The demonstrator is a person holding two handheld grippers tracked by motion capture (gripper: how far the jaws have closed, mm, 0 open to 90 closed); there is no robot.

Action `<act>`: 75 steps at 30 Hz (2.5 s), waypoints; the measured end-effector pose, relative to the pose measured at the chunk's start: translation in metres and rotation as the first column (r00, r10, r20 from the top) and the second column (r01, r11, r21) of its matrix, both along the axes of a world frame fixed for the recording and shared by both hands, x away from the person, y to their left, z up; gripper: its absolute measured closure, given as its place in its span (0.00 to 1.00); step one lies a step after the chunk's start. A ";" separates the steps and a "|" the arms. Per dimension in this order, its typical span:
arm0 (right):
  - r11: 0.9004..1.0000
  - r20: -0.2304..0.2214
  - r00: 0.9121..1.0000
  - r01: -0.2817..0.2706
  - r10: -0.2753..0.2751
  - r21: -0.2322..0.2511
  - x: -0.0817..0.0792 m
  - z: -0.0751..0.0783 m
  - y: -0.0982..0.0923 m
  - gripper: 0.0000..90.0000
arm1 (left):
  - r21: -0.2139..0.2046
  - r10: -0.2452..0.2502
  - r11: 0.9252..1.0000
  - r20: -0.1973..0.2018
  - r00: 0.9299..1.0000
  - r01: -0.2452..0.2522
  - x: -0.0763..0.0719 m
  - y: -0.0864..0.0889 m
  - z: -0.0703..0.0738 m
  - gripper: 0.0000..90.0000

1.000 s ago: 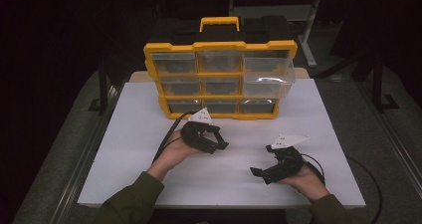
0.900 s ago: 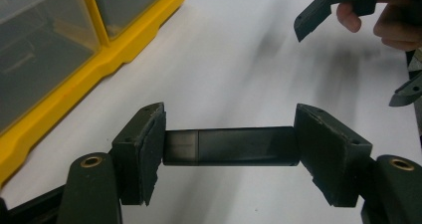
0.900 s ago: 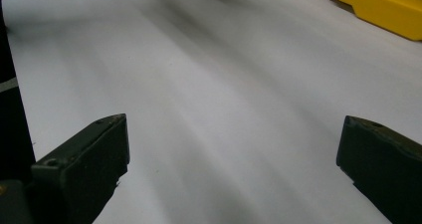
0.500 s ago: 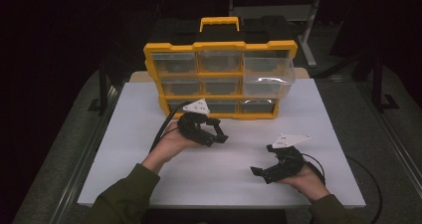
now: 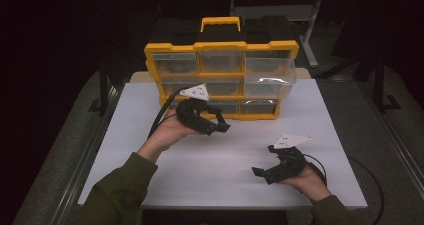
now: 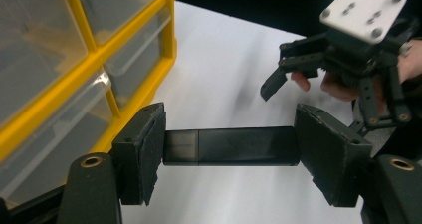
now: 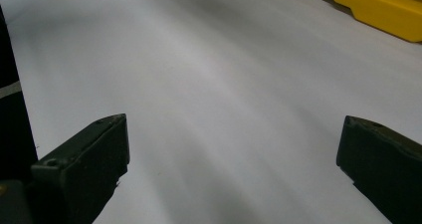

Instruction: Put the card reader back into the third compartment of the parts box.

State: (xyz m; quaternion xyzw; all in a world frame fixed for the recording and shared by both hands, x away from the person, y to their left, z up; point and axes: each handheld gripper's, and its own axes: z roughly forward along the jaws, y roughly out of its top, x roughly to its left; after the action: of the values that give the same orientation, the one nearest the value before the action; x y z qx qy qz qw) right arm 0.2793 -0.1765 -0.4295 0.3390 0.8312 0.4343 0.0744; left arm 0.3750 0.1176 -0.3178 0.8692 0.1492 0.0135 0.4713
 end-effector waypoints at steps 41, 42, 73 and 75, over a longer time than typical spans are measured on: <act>1.000 -0.004 1.000 -0.001 0.001 0.006 0.000 0.000 0.000 0.00 | -0.022 -0.098 0.995 0.046 0.994 0.099 0.032 -0.013 0.124 0.33; 1.000 -0.005 1.000 0.000 0.001 0.007 0.000 0.000 0.000 0.00 | -0.019 -0.103 0.994 0.049 0.993 0.104 0.033 -0.015 0.127 0.33; 1.000 0.001 1.000 -0.010 0.010 0.025 -0.001 0.001 -0.001 0.00 | 0.007 -0.125 0.992 0.041 0.991 0.124 0.062 -0.087 0.151 0.33; 1.000 0.000 1.000 -0.010 0.010 0.028 -0.001 0.001 -0.001 0.00 | 0.010 -0.093 0.996 0.058 0.994 0.093 0.062 -0.089 0.150 0.30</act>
State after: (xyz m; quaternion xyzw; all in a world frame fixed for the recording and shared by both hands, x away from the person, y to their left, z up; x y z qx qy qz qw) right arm 0.2784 -0.1770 -0.4288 0.3357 0.8268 0.4463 0.0673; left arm 0.4375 0.0285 -0.1680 0.8761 0.0948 0.0174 0.4723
